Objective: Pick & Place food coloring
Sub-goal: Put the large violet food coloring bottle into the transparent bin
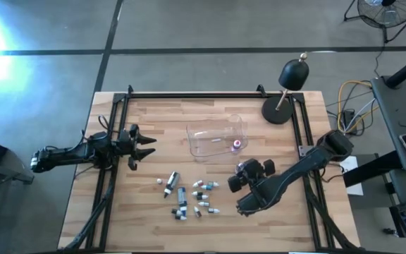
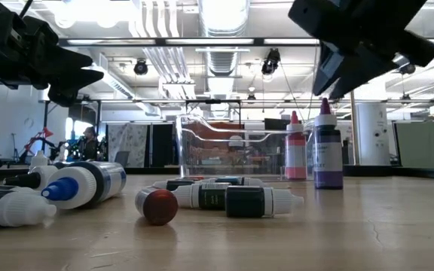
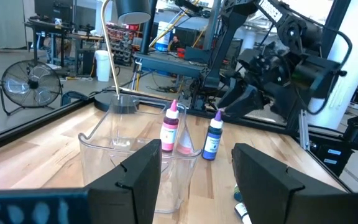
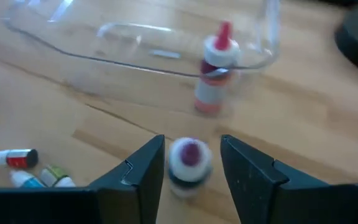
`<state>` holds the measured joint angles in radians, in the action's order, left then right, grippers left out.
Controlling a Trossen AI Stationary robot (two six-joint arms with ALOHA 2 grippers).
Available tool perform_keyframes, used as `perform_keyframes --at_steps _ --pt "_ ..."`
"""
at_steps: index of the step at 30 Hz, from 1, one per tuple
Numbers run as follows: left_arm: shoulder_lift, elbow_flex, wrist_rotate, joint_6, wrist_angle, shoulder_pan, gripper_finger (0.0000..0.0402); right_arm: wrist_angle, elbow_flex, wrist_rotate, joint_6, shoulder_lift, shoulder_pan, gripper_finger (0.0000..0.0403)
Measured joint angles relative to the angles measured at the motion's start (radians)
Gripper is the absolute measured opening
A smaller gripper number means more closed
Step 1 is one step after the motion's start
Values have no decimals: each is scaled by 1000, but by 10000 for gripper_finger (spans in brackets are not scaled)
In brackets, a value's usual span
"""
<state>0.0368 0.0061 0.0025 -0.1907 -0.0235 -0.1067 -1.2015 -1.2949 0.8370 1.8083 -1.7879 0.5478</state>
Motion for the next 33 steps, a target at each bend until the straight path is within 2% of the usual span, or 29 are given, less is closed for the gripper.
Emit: perform_keyframes --at_steps 4,8,13,17,24,33 --pt "0 0 0 0 0 0 172 -53 -1 -88 82 73 -2 174" --pt "0 0 0 0 0 0 172 -67 0 -161 125 159 -9 213" --pt "0 0 0 0 0 0 172 -62 0 -341 107 228 -57 263" --pt "0 0 0 0 0 0 172 -25 0 -433 56 225 -100 288" --pt "0 0 0 0 0 0 172 96 -6 -456 -48 185 -156 299" --pt "0 0 0 0 0 0 172 90 -5 -472 -81 189 -179 294"
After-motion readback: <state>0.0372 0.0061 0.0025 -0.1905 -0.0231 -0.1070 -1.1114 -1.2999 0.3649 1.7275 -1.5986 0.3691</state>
